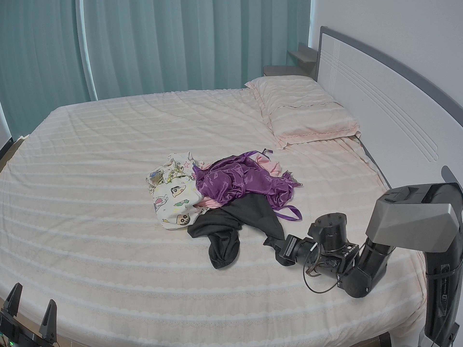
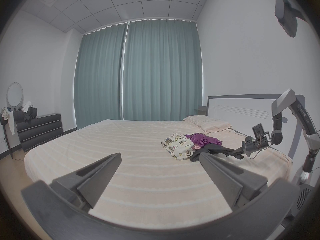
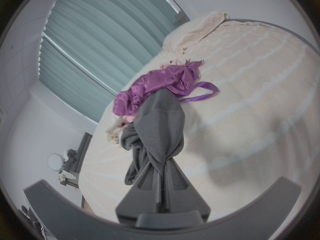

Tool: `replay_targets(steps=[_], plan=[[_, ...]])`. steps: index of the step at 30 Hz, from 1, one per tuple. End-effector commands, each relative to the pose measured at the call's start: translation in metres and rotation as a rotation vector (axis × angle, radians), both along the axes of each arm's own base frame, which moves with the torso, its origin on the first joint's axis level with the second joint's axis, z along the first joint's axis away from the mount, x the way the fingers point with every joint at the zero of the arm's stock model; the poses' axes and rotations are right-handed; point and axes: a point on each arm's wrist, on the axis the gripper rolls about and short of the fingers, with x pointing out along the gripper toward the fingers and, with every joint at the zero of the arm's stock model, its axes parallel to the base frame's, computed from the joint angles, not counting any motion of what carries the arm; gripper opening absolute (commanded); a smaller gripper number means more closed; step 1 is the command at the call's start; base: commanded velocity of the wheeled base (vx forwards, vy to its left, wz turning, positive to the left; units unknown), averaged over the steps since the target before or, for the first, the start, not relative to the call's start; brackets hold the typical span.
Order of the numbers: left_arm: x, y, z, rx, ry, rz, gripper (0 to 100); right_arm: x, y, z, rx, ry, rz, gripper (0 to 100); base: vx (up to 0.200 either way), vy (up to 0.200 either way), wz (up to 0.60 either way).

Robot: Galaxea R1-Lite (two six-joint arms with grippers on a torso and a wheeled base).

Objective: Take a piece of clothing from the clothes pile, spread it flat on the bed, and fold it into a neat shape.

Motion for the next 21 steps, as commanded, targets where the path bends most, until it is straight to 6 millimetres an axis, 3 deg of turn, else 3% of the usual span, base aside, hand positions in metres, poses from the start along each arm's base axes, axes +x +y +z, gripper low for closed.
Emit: replay_targets(steps=[1, 4, 13, 15, 16, 17, 21], plan=[[0.000, -0.001, -0.005, 0.009, 0.005, -0.028, 100, -0.038, -0.020, 0.008, 0.042, -0.010, 0.021, 0, 0.000, 0.000, 0.00], [0.001, -0.001, -0.005, 0.015, 0.017, -0.039, 100, -0.048, -0.022, 0.008, 0.070, -0.034, 0.051, 0, 0.000, 0.000, 0.00], [0.000, -0.003, -0.003, 0.107, -0.018, -0.127, 100, -0.048, -0.022, 0.010, 0.076, -0.051, 0.061, 0, 0.000, 0.000, 0.00], [-0.009, -0.004, 0.037, 0.064, -0.155, -0.160, 100, -0.046, -0.023, 0.011, 0.079, -0.056, 0.057, 0, 0.000, 0.000, 0.00], [-0.015, -0.004, 0.087, -0.033, -0.243, -0.217, 100, -0.046, -0.023, 0.011, 0.080, -0.057, 0.055, 0, 0.000, 0.000, 0.00], [-0.009, -0.004, 0.108, -0.098, -0.224, -0.257, 100, -0.045, -0.023, 0.011, 0.081, -0.060, 0.055, 0, 0.000, 0.000, 0.00], [0.010, -0.007, 0.114, -0.082, -0.122, -0.344, 100, -0.047, -0.021, 0.011, 0.080, -0.057, 0.063, 0, 0.000, 0.000, 0.00]])
